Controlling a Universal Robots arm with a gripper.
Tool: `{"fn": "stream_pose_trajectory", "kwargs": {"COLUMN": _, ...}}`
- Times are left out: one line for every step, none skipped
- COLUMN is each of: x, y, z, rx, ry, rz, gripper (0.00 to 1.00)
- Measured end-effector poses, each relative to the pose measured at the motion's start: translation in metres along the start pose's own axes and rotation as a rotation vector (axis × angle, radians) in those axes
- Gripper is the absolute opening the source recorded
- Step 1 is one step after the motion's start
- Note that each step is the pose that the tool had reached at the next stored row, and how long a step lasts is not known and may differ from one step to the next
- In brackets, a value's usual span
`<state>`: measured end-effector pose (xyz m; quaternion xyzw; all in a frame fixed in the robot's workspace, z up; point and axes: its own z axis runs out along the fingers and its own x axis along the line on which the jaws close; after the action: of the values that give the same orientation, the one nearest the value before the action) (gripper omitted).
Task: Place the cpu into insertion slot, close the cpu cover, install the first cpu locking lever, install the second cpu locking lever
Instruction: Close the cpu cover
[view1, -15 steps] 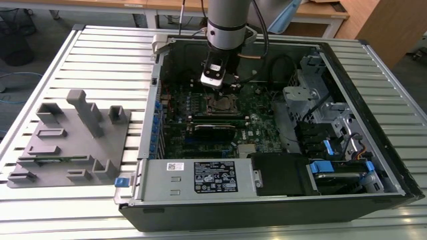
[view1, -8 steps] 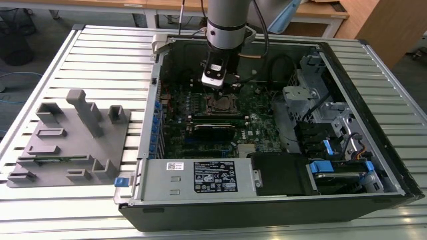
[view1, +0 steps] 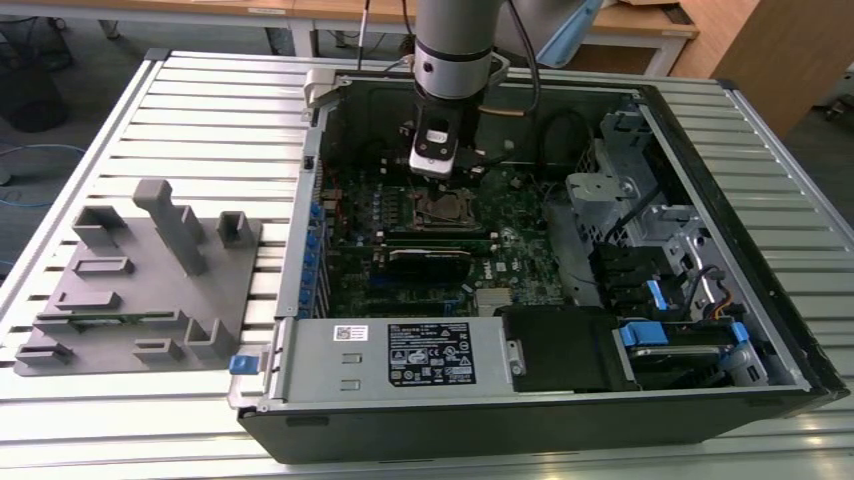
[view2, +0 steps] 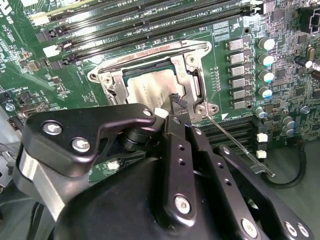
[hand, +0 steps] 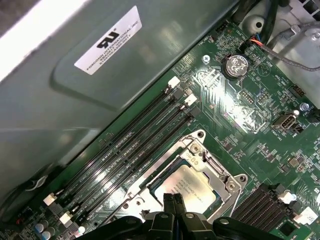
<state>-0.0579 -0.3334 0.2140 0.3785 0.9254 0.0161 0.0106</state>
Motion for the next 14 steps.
{"fn": "stream_pose_trajectory", "kwargs": {"x": 0.0, "y": 0.0, "z": 0.0, "rx": 0.0, "ry": 0.0, "rz": 0.0, "gripper": 0.11}}
{"fn": "stream_pose_trajectory", "kwargs": {"x": 0.0, "y": 0.0, "z": 0.0, "rx": 0.0, "ry": 0.0, "rz": 0.0, "gripper": 0.11}}
{"fn": "stream_pose_trajectory", "kwargs": {"x": 0.0, "y": 0.0, "z": 0.0, "rx": 0.0, "ry": 0.0, "rz": 0.0, "gripper": 0.11}}
{"fn": "stream_pose_trajectory", "kwargs": {"x": 0.0, "y": 0.0, "z": 0.0, "rx": 0.0, "ry": 0.0001, "rz": -0.003, "gripper": 0.11}}
{"fn": "stream_pose_trajectory", "kwargs": {"x": 0.0, "y": 0.0, "z": 0.0, "rx": 0.0, "ry": 0.0004, "rz": -0.01, "gripper": 0.11}}
{"fn": "stream_pose_trajectory", "kwargs": {"x": 0.0, "y": 0.0, "z": 0.0, "rx": -0.0002, "ry": 0.0008, "rz": -0.021, "gripper": 0.11}}
{"fn": "stream_pose_trajectory", "kwargs": {"x": 0.0, "y": 0.0, "z": 0.0, "rx": -0.0002, "ry": 0.0014, "rz": -0.036, "gripper": 0.11}}
{"fn": "stream_pose_trajectory", "kwargs": {"x": 0.0, "y": 0.0, "z": 0.0001, "rx": -0.0004, "ry": 0.002, "rz": -0.053, "gripper": 0.11}}
{"fn": "stream_pose_trajectory", "kwargs": {"x": 0.0, "y": 0.0, "z": 0.0001, "rx": -0.0005, "ry": 0.0027, "rz": -0.072, "gripper": 0.11}}
{"fn": "stream_pose_trajectory", "kwargs": {"x": 0.0, "y": 0.0, "z": 0.0001, "rx": -0.0007, "ry": 0.0033, "rz": -0.089, "gripper": 0.11}}
{"fn": "stream_pose_trajectory", "kwargs": {"x": 0.0, "y": 0.0, "z": 0.0001, "rx": -0.0008, "ry": 0.0039, "rz": -0.105, "gripper": 0.11}}
{"fn": "stream_pose_trajectory", "kwargs": {"x": 0.0, "y": 0.0, "z": 0.0001, "rx": -0.0009, "ry": 0.0045, "rz": -0.119, "gripper": 0.11}}
{"fn": "stream_pose_trajectory", "kwargs": {"x": 0.0, "y": 0.0, "z": 0.0001, "rx": -0.0009, "ry": 0.0047, "rz": -0.127, "gripper": 0.11}}
{"fn": "stream_pose_trajectory", "kwargs": {"x": 0.0, "y": 0.0, "z": 0.0001, "rx": -0.0009, "ry": 0.0048, "rz": -0.128, "gripper": 0.11}}
